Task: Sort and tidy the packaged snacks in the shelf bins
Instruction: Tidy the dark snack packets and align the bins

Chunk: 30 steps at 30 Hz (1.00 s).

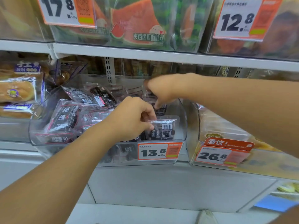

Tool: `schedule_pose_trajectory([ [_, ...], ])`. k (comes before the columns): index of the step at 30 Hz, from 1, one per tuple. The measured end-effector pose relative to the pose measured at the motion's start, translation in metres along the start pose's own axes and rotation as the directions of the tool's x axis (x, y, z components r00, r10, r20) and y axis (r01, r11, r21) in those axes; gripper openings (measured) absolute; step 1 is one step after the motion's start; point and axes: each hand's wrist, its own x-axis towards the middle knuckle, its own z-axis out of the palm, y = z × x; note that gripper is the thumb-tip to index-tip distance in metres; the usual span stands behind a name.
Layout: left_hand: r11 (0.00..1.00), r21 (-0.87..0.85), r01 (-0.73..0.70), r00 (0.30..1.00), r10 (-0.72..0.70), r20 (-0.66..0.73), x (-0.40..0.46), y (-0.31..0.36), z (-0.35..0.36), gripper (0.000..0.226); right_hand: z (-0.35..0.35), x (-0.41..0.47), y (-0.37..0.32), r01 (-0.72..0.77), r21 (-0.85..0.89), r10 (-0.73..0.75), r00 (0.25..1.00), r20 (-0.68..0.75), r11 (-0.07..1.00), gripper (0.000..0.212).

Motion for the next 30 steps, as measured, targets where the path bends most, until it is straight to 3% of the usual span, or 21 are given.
schedule_pose_trajectory([
  [2,0.999,-0.032,0.008,0.995,-0.011,-0.102,0.004,0.0,0.003,0.016,-0.023,-0.02,0.008,0.054,0.227,-0.042,0.997,-0.059,0.972,0.032],
  [4,0.997,-0.073,0.026,0.978,-0.041,-0.207,0.009,0.001,0.006,0.016,-0.043,-0.048,0.009,0.056,0.52,-0.114,0.99,0.08,0.852,0.037],
  [5,0.995,-0.094,0.031,0.968,-0.054,-0.244,0.011,0.002,0.007,0.018,-0.048,-0.059,0.006,0.05,0.564,-0.175,0.97,0.17,0.824,0.039],
  [7,0.992,-0.127,0.022,0.96,-0.056,-0.273,0.014,0.002,0.01,0.018,-0.038,-0.066,0.0,0.107,0.394,-0.202,0.957,0.208,0.913,0.04],
  [9,0.99,-0.141,0.009,0.961,-0.048,-0.272,0.013,0.003,0.01,0.011,-0.018,-0.065,-0.01,0.135,0.142,-0.149,0.984,0.1,0.981,0.044],
  [11,0.997,-0.072,-0.007,0.975,-0.009,-0.222,0.009,0.004,0.002,0.016,-0.01,-0.062,-0.014,0.103,0.088,-0.104,0.995,0.001,0.991,0.041],
  [14,0.988,0.117,0.099,0.995,-0.101,0.013,-0.008,-0.001,-0.022,0.09,-0.022,-0.064,-0.013,0.06,0.028,-0.059,0.998,-0.026,0.998,0.047],
  [16,0.965,0.206,0.163,0.973,-0.192,0.13,-0.022,-0.012,-0.038,0.114,-0.032,-0.062,-0.01,0.06,-0.025,-0.061,0.997,-0.051,0.998,0.048],
  [21,0.959,0.229,0.164,0.958,-0.211,0.196,-0.032,-0.028,-0.038,0.085,-0.036,-0.039,-0.014,0.027,-0.083,-0.036,0.993,-0.109,0.996,0.048],
  [24,0.962,0.225,0.153,0.958,-0.2,0.204,-0.027,-0.027,-0.032,0.081,-0.02,-0.026,-0.014,0.035,-0.072,-0.038,0.998,-0.042,0.997,0.057],
  [27,0.956,0.254,0.15,0.959,-0.203,0.198,-0.023,-0.027,-0.028,0.079,0.002,-0.013,-0.009,0.037,-0.054,-0.034,0.998,0.044,0.998,0.043],
  [30,0.949,0.273,0.154,0.956,-0.213,0.201,-0.022,-0.026,-0.028,0.078,0.016,-0.004,-0.016,0.059,-0.047,-0.052,0.989,0.139,0.997,0.047],
])
